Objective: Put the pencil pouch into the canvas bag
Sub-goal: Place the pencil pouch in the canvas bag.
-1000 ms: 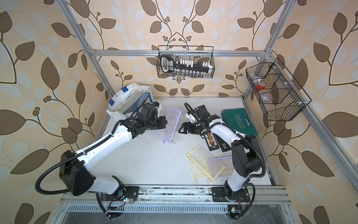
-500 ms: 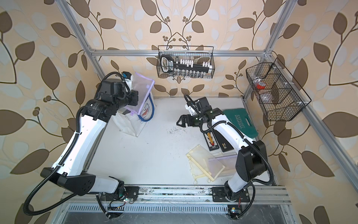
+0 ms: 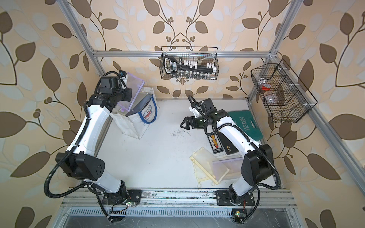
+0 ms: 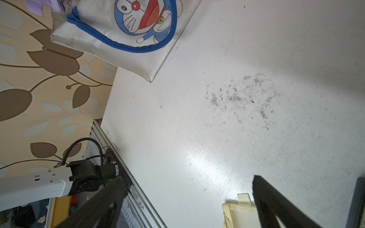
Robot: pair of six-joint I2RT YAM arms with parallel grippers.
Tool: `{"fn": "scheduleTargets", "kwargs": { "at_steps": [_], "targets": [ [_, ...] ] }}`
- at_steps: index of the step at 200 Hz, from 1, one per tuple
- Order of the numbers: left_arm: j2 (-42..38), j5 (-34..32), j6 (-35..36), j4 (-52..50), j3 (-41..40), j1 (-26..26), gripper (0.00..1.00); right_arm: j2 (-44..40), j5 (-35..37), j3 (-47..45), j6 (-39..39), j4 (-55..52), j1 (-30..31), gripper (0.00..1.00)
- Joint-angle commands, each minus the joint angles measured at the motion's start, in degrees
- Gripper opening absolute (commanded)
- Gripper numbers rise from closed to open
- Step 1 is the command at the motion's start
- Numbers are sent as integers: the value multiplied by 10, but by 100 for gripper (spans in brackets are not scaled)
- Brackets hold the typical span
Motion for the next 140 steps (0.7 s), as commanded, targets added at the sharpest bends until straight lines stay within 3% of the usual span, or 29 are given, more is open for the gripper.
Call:
{"fn": "scheduleTargets", "kwargs": {
  "at_steps": [1, 36, 119, 140],
  "targets": [
    [6, 77, 10, 47, -14, 23, 0, -6, 6, 28, -8, -14, 2, 99],
    [11, 180, -17, 57, -46, 52, 0, 2, 8, 45, -8, -18, 2, 99],
    [95, 160, -40, 52, -31, 73, 0, 19, 10, 65, -6, -21, -2, 99],
    [98, 133, -41, 44, -22, 73, 23, 21, 10, 68, -5, -22, -3, 99]
  ]
}}
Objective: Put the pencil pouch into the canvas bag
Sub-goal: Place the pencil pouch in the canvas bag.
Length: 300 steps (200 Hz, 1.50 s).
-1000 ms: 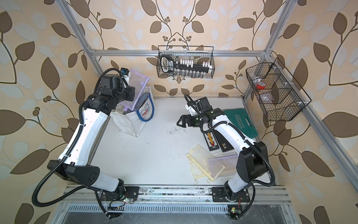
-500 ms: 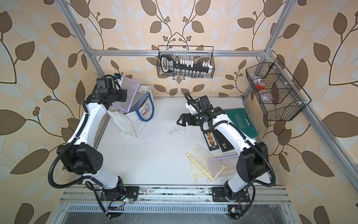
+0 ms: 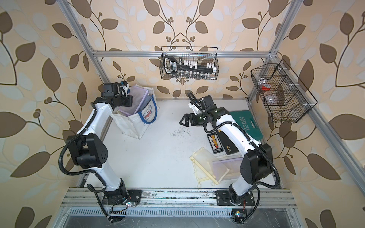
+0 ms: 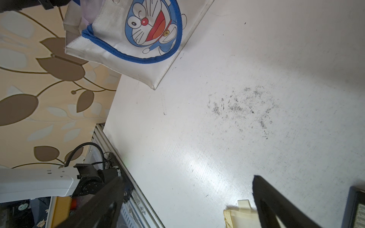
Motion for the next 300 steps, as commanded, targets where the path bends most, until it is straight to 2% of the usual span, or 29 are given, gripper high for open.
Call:
{"fn": "scheduleTargets", "kwargs": {
  "at_steps": [1, 24, 32, 41, 68, 100, 152, 218, 246, 300],
  "targets": [
    [-8, -18, -10, 0, 25, 5, 24, 10, 6, 25, -6, -9, -2, 99],
    [-28, -56, -11, -7, 38, 4, 57, 12, 7, 29, -5, -8, -2, 99],
    [-33, -63, -12, -19, 49, 5, 63, 14, 7, 29, -5, -8, -2, 99],
    [-41, -68, -16, -33, 63, 4, 65, 15, 5, 30, -4, -8, -2, 99],
    [-65, -60, -39, -39, 66, -7, 66, 17, 3, 30, 1, -2, -1, 99],
    [-47, -11, -93, -42, 59, -19, 62, 18, 1, 31, 3, -1, -1, 99],
    [35, 51, -140, -36, 58, -20, 55, 14, 5, 28, -4, -8, -3, 99],
    [118, 17, -156, -55, 60, -23, 53, 7, -8, 9, 1, 0, -20, 99],
    [94, -10, -155, -55, 61, -24, 54, -3, -12, -7, 3, 3, -29, 99],
    [3, -43, -124, -100, 101, -27, 65, -31, -29, -82, 23, 28, -39, 99]
  ]
}}
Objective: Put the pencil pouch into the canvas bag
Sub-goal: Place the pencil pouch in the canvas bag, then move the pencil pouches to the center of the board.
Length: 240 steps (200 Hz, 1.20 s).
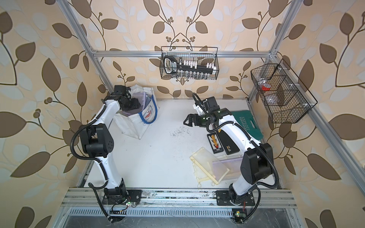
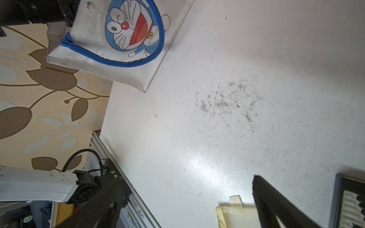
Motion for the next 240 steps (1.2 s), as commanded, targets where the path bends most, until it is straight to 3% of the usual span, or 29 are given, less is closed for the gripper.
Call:
{"fn": "scheduleTargets", "kwargs": {
  "at_steps": [1, 31, 61, 121, 158, 195, 240],
  "targets": [
    [-94, -23, 20, -29, 33, -9, 65, -25, -19, -33, 11, 10, -5, 99],
    [-153, -34, 27, -61, 31, -31, 73, -61, -28, -88, 29, 15, -25, 99],
    [-217, -51, 32, -94, 3, -90, 82, -110, -27, -151, 29, -8, -47, 99],
    [-387, -84, -7, -102, -171, -247, 88, -182, -62, -276, 33, -69, -63, 100],
    [-455, -23, -42, -60, -266, -323, 90, -183, -73, -316, 28, -84, -64, 99],
    [-463, 14, -63, -18, -314, -398, 91, -171, -106, -390, 68, -15, -64, 100],
    [-466, -5, -107, 27, -353, -448, 92, -133, -132, -466, 148, 117, -60, 99]
  ]
}}
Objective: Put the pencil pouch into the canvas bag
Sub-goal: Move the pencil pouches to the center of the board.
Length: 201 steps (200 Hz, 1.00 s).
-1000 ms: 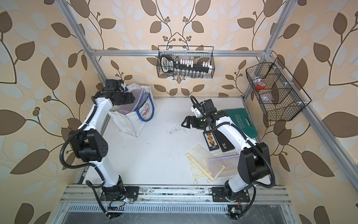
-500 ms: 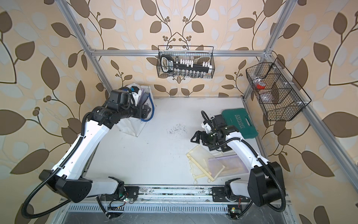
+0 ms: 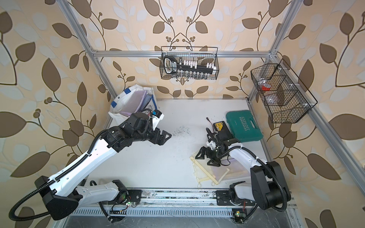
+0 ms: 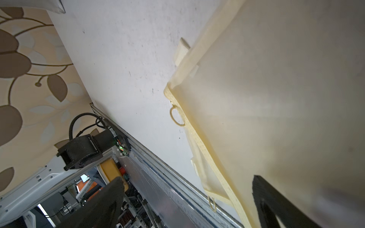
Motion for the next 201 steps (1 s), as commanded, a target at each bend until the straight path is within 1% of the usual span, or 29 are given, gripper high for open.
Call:
{"fn": "scheduleTargets", "kwargs": {
  "at_steps": [1, 45, 80, 115, 134, 158, 178, 192, 201],
  "targets": [
    [-13, 1, -36, 47, -16, -13, 92, 27, -30, -33, 55, 93, 2, 99],
    [-15, -2, -49, 55, -36, -16, 92, 95, -24, -23, 58, 141, 14, 99],
    [4, -21, -51, 34, -22, -16, 92, 146, -30, 7, 109, 212, 57, 99],
    [8, -46, -85, 22, -36, -16, 92, 233, -38, 101, 148, 259, 109, 100],
    [9, -46, -115, 18, -52, -16, 92, 281, -44, 171, 173, 281, 133, 99],
    [8, -44, -149, 20, -78, -16, 91, 326, -46, 254, 179, 288, 156, 99],
    [1, -60, -177, 13, -95, -16, 88, 332, -46, 290, 174, 286, 161, 99],
    [-6, -74, -194, 2, -103, -16, 84, 318, -39, 301, 144, 259, 161, 99],
    [-10, -72, -198, 1, -111, -16, 83, 301, -28, 304, 119, 234, 160, 100]
  ]
}}
